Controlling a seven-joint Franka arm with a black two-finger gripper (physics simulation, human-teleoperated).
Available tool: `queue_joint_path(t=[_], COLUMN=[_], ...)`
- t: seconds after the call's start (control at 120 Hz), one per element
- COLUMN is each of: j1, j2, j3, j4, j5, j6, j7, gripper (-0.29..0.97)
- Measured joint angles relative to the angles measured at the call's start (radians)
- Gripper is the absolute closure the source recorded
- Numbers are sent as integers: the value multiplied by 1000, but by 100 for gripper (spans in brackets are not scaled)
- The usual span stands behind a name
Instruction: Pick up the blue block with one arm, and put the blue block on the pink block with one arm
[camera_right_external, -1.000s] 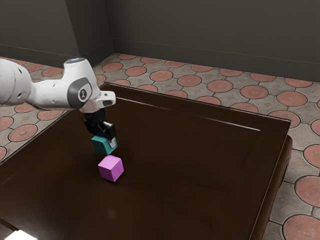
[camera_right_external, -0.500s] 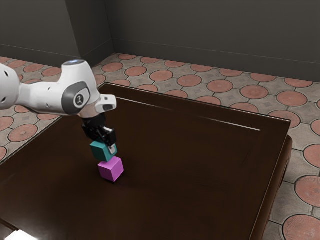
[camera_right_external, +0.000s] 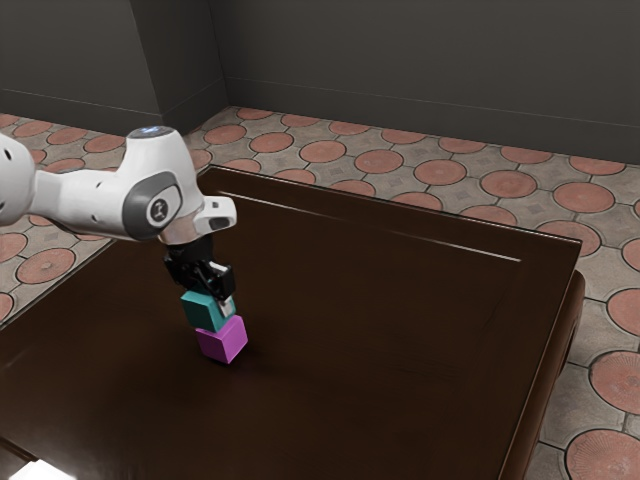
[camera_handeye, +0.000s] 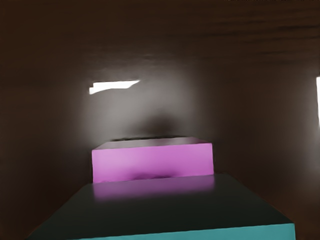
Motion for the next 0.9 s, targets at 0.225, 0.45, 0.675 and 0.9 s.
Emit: queue_joint_path(t=[0.225, 0.45, 0.675, 0.9], j1=[2, 0, 0, 0], j2=[-7, 28, 31, 14], j3=[-8, -9, -9, -11], j4=[-12, 25, 26, 6], j5=[1, 3, 4, 4], j6=[3, 18, 23, 19], j7=[-16, -27, -34, -40], gripper=[33, 33, 33, 33])
